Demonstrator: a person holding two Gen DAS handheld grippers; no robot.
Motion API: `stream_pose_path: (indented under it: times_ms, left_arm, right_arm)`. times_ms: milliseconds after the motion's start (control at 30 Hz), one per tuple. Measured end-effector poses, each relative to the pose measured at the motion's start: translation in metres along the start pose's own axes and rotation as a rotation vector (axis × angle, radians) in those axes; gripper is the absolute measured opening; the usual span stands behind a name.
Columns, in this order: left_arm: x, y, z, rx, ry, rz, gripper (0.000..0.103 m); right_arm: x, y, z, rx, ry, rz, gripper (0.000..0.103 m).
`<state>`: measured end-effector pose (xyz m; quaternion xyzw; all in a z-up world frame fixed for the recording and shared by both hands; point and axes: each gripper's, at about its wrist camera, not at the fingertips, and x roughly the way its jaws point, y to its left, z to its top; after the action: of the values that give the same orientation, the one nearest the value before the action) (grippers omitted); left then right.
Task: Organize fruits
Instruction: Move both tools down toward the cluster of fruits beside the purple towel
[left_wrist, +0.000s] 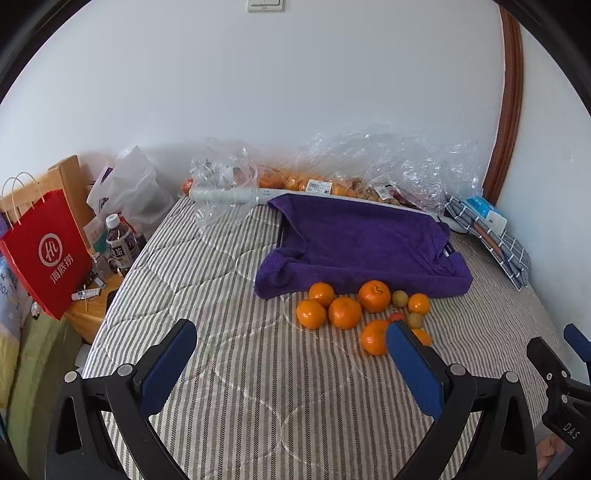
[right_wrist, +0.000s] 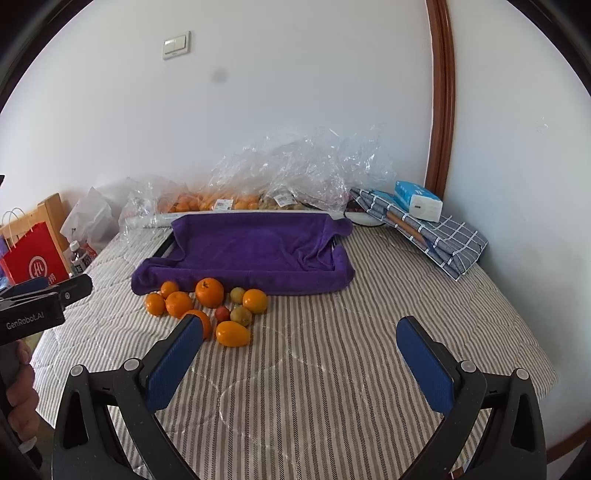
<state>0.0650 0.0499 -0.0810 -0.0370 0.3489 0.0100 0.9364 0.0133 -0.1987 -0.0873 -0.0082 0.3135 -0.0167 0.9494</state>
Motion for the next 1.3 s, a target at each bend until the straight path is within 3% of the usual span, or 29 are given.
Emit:
stream_pose_path:
  times_ms: [267,400,533,633,800,1033,1167,1300]
  left_arm:
    - [0.051,0.018,-0.010,-0.015,0.100,0.061,0.100]
    - [0.070,0.026,-0.016,-0.009,0.145,0.031,0.095]
    - [0.090,0.036,-0.022,-0.027,0.198,0.030,0.095]
    - [0.098,0.040,-0.025,-0.036,0.225,0.018,0.087]
    - [0.104,0.038,-0.029,0.014,0.207,0.011,0.087]
    - [0.111,0.039,-0.031,-0.016,0.181,0.023,0.087]
    - [0.113,0.041,-0.032,-0.029,0.177,0.027,0.087]
    - [0.113,0.040,-0.033,-0.021,0.181,0.036,0.087]
  right_arm:
    - [0.061,-0.004,-0.019,0.067,0.145,0.069,0.099]
    - [0.088,0.004,-0.025,0.052,0.206,0.104,0.088]
    - [0.107,0.022,-0.032,0.000,0.247,0.196,0.076]
    - [0.117,0.035,-0.035,-0.031,0.270,0.230,0.069]
    - [0.129,0.047,-0.031,-0.063,0.252,0.217,0.067]
    - [0.146,0.050,-0.028,-0.055,0.301,0.238,0.064]
    - [0.148,0.056,-0.027,-0.074,0.286,0.232,0.064]
    - [0.153,0.061,-0.026,-0.092,0.298,0.223,0.053]
